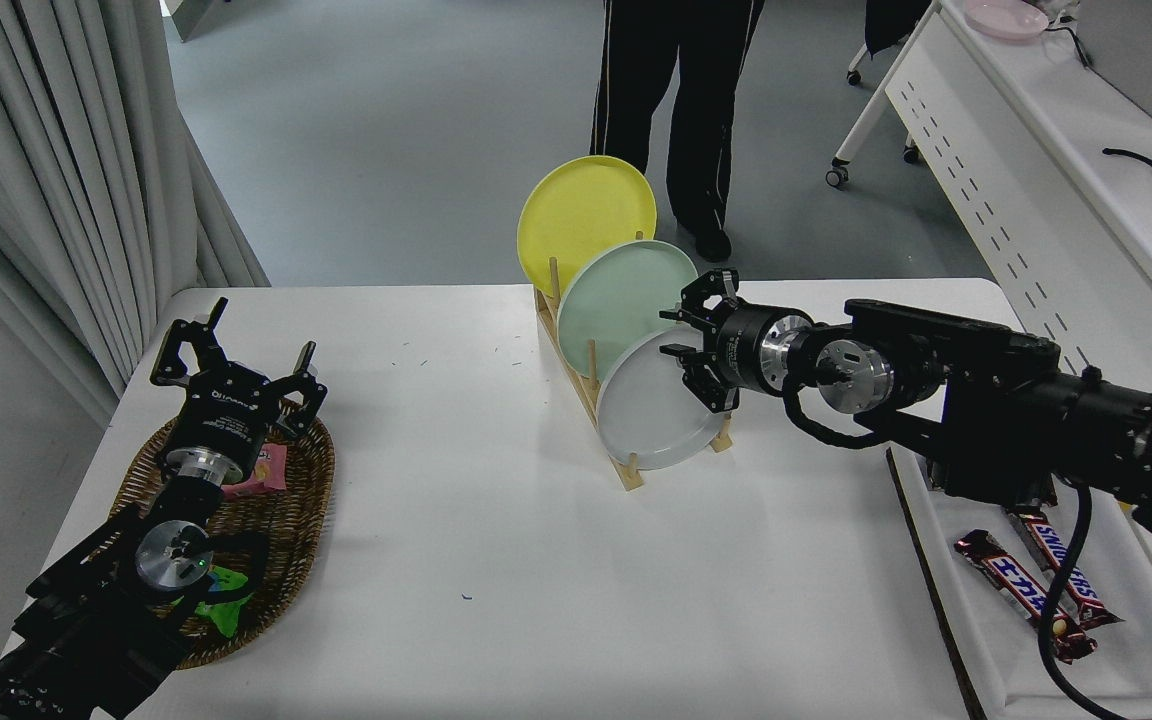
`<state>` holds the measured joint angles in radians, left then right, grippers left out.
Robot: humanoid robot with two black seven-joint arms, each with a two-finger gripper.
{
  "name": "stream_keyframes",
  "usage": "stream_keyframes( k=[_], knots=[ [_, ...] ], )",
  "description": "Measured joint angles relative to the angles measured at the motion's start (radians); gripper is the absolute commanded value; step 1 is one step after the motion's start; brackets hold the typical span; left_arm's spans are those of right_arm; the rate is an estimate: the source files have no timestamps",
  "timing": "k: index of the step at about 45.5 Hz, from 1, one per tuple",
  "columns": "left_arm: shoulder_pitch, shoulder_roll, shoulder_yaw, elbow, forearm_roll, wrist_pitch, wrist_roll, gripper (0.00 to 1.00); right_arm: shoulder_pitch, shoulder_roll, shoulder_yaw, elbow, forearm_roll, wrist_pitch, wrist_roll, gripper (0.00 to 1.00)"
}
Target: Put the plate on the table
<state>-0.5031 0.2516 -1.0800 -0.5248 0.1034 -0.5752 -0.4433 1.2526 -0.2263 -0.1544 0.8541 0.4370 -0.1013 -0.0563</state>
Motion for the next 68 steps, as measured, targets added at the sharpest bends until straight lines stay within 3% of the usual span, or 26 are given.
stream_keyframes(
  k=[30, 68],
  knots=[
    [0.000, 0.000, 0.000, 0.000, 0.000, 0.000, 0.000, 1.00, -0.001, 0.000, 0.008, -0.003, 0.000, -0.002, -0.008, 0.18],
    [0.000, 0.000, 0.000, 0.000, 0.000, 0.000, 0.000, 1.00, -0.004, -0.001, 0.016, -0.003, 0.000, -0.002, -0.017, 0.12]
  ],
)
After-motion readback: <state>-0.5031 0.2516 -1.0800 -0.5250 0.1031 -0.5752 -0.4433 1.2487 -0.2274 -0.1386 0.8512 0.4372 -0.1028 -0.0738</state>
